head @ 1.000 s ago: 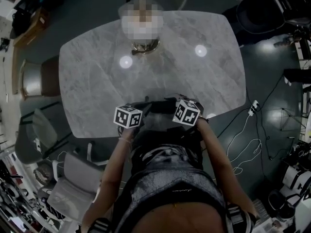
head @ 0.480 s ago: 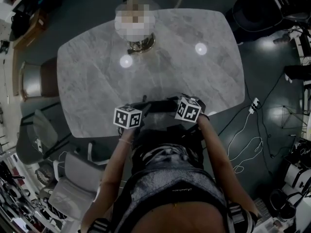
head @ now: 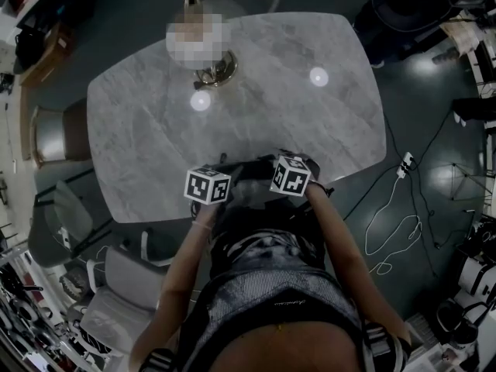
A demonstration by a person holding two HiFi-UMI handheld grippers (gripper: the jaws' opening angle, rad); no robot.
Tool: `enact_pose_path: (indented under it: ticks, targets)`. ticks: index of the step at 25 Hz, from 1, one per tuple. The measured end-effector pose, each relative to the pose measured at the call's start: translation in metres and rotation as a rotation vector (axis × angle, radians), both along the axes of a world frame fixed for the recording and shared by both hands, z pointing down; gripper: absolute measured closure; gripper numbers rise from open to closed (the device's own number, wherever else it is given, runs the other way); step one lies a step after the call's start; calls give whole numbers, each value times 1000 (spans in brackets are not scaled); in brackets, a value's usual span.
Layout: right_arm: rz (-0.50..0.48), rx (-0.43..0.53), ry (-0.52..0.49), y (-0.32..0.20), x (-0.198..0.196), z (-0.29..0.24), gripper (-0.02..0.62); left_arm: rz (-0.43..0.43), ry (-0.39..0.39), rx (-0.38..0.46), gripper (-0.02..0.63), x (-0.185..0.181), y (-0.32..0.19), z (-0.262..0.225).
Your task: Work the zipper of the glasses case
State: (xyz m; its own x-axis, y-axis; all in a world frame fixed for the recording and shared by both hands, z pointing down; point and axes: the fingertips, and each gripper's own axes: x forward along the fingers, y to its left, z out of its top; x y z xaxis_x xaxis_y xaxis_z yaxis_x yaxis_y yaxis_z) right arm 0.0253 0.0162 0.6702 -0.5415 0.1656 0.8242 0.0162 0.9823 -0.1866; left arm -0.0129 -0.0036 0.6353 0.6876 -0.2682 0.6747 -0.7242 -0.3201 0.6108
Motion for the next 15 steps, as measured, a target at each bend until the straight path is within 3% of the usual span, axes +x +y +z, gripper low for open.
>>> enact_pose_path:
  ticks: [15]
  targets:
    - [11, 11, -10, 0, -1, 1, 290, 136, -12, 19, 599, 61, -4, 1]
